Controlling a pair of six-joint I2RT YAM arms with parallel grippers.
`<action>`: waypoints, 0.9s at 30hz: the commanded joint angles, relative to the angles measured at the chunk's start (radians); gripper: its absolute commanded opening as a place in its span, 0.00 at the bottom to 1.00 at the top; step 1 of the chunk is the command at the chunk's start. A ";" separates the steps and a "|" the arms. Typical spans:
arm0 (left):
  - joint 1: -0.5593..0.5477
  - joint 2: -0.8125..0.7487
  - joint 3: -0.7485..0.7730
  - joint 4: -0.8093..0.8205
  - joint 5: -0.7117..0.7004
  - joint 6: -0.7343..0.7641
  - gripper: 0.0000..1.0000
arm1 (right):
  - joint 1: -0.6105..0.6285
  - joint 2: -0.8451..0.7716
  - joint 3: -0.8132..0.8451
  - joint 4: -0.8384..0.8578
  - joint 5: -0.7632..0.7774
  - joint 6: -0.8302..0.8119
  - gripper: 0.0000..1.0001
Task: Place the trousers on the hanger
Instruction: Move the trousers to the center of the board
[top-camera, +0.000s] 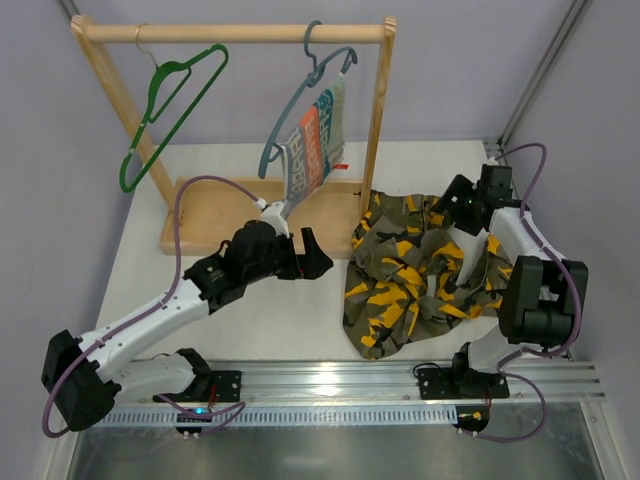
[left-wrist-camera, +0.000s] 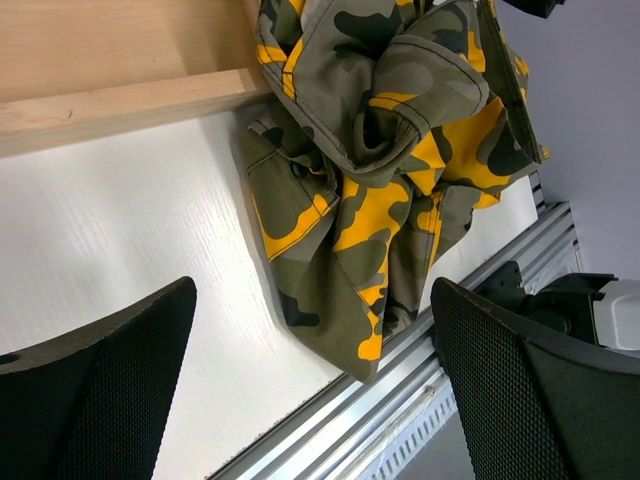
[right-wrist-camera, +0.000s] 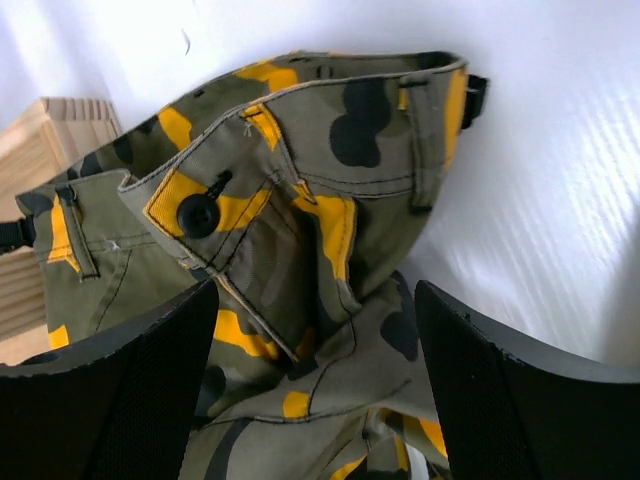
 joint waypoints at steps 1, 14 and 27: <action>0.000 -0.032 -0.008 -0.008 -0.017 0.027 1.00 | -0.006 0.008 0.043 0.056 -0.170 -0.077 0.82; 0.003 0.117 0.068 0.061 0.015 0.044 1.00 | 0.045 -0.208 -0.204 -0.024 -0.108 -0.091 0.76; 0.002 0.126 0.099 0.030 0.008 0.035 1.00 | 0.100 0.003 0.064 0.106 -0.034 -0.155 0.76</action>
